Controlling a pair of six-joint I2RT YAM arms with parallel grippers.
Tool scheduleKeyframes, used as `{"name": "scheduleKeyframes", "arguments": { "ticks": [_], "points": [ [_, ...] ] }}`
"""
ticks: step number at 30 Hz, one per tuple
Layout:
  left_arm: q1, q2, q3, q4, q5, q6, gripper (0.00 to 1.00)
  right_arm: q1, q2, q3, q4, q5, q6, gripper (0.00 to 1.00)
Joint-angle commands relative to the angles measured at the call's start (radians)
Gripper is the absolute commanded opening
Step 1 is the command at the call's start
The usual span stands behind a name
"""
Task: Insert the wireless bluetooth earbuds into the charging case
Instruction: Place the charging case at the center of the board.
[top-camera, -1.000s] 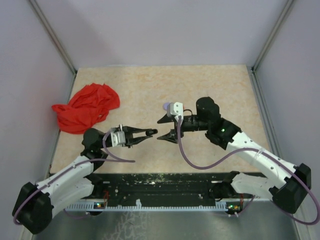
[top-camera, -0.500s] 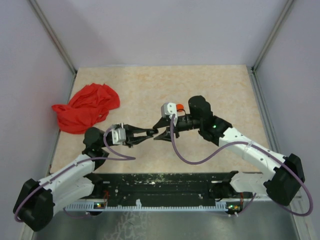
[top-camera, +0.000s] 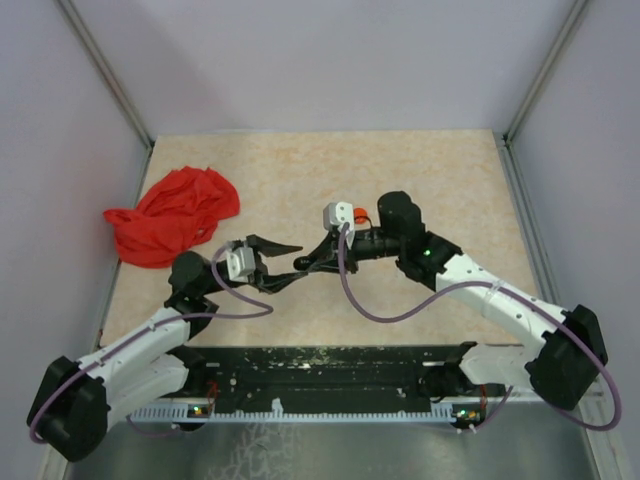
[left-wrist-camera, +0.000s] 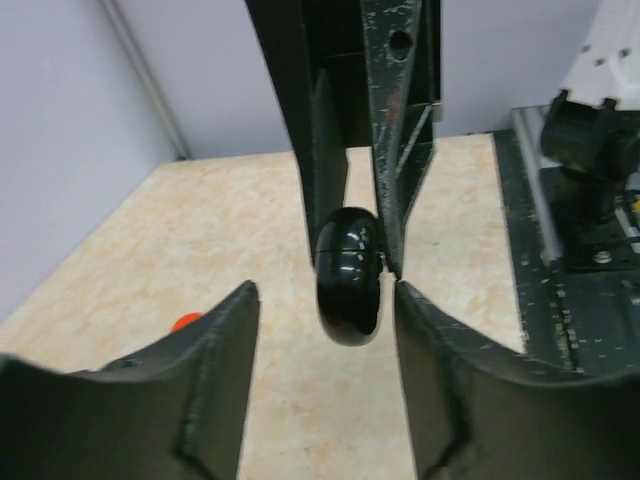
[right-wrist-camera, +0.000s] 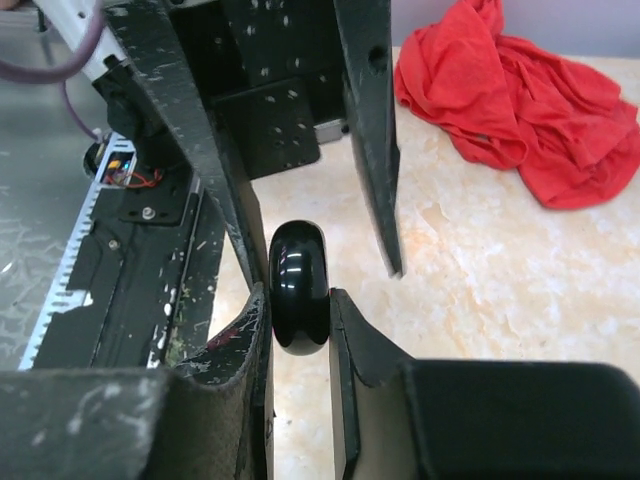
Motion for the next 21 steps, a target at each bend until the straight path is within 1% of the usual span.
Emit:
{"name": "scheduleKeyframes", "arguments": {
  "ticks": [1, 4, 6, 7, 8, 9, 10, 13, 16, 18, 21],
  "points": [
    [-0.005, -0.024, 0.053, -0.090, -0.159, 0.064, 0.65, -0.065, -0.002, -0.032, 0.096, 0.005, 0.107, 0.02],
    [-0.005, -0.031, 0.077, -0.176, -0.316, 0.096, 0.71, -0.118, -0.002, -0.051, 0.127, 0.050, 0.189, 0.02],
    [-0.005, -0.035, 0.090, -0.218, -0.443, 0.097, 0.73, -0.150, 0.004, -0.066, 0.149, 0.141, 0.254, 0.03],
    [-0.005, -0.038, 0.097, -0.239, -0.500, 0.095, 0.76, -0.167, 0.009, -0.075, 0.158, 0.179, 0.286, 0.03],
    [-0.005, -0.039, 0.104, -0.255, -0.549, 0.095, 0.86, -0.185, 0.016, -0.081, 0.162, 0.204, 0.315, 0.03],
    [-0.005, -0.039, 0.108, -0.269, -0.595, 0.094, 0.98, -0.208, 0.027, -0.085, 0.163, 0.227, 0.345, 0.03],
    [-0.005, -0.040, 0.115, -0.283, -0.640, 0.086, 1.00, -0.232, 0.039, -0.089, 0.166, 0.245, 0.383, 0.03],
    [-0.005, -0.036, 0.139, -0.331, -0.801, 0.051, 1.00, -0.316, 0.087, -0.109, 0.191, 0.289, 0.526, 0.04],
    [-0.005, -0.023, 0.183, -0.410, -0.948, 0.002, 1.00, -0.399, 0.142, -0.127, 0.216, 0.322, 0.628, 0.05],
    [-0.004, -0.008, 0.220, -0.470, -0.994, -0.020, 1.00, -0.442, 0.187, -0.137, 0.244, 0.331, 0.686, 0.05],
    [-0.004, 0.019, 0.268, -0.544, -1.024, -0.045, 1.00, -0.506, 0.252, -0.151, 0.285, 0.353, 0.771, 0.07]
  ]
}}
